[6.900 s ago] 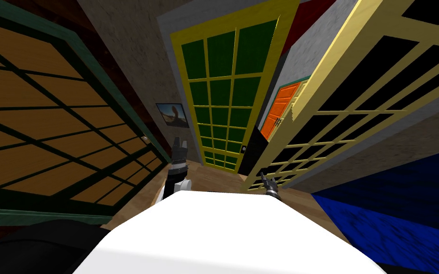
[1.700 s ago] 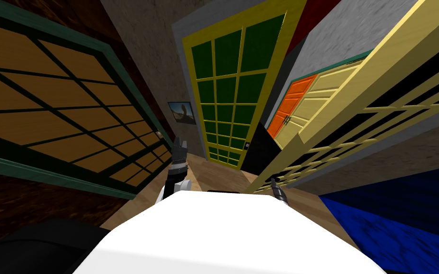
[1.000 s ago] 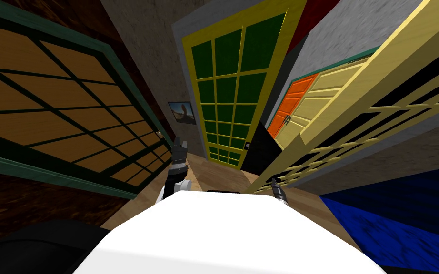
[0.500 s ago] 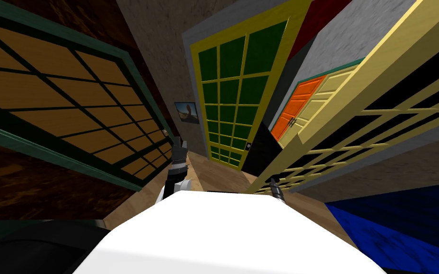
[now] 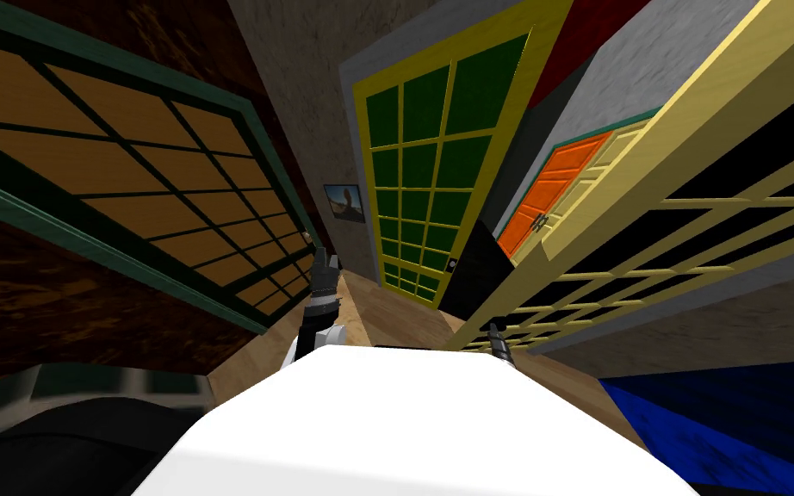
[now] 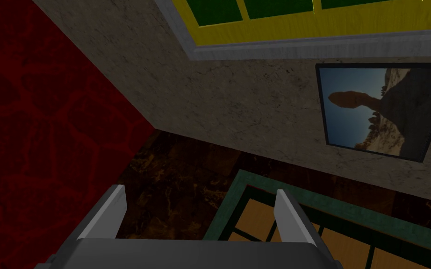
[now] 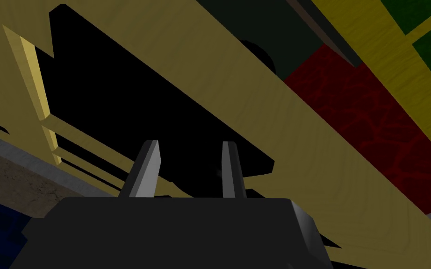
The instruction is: Pull the door open
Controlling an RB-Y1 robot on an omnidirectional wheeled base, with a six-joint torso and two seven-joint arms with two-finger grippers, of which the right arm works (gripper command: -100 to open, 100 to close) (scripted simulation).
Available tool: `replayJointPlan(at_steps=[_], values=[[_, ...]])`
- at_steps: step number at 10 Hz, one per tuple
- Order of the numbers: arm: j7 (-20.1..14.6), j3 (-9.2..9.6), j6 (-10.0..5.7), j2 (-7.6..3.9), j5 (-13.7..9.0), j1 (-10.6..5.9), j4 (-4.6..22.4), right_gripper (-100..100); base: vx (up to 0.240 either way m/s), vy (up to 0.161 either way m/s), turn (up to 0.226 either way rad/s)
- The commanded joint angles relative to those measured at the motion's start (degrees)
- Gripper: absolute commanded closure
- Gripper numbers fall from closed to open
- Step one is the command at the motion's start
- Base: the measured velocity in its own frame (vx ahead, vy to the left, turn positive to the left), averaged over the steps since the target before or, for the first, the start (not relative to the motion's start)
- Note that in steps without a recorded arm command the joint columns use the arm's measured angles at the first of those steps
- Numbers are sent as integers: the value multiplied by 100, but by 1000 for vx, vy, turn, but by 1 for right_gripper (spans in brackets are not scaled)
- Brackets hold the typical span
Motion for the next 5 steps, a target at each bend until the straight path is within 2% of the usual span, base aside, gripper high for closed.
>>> replayJointPlan(at_steps=[1, 2, 3, 4, 5], values=[[-286, -68, -46, -134, -136, -18, 71, 100, -84, -80, 206], [-329, -68, -46, -134, -136, -18, 71, 100, -62, -63, 93], [-519, -39, -49, -136, -188, -1, 48, 100, -62, -46, 120], [-526, -39, -49, -136, -188, -1, 48, 100, -46, -34, 76], [-724, -11, -52, -138, -241, 17, 26, 100, -50, -40, 115]])
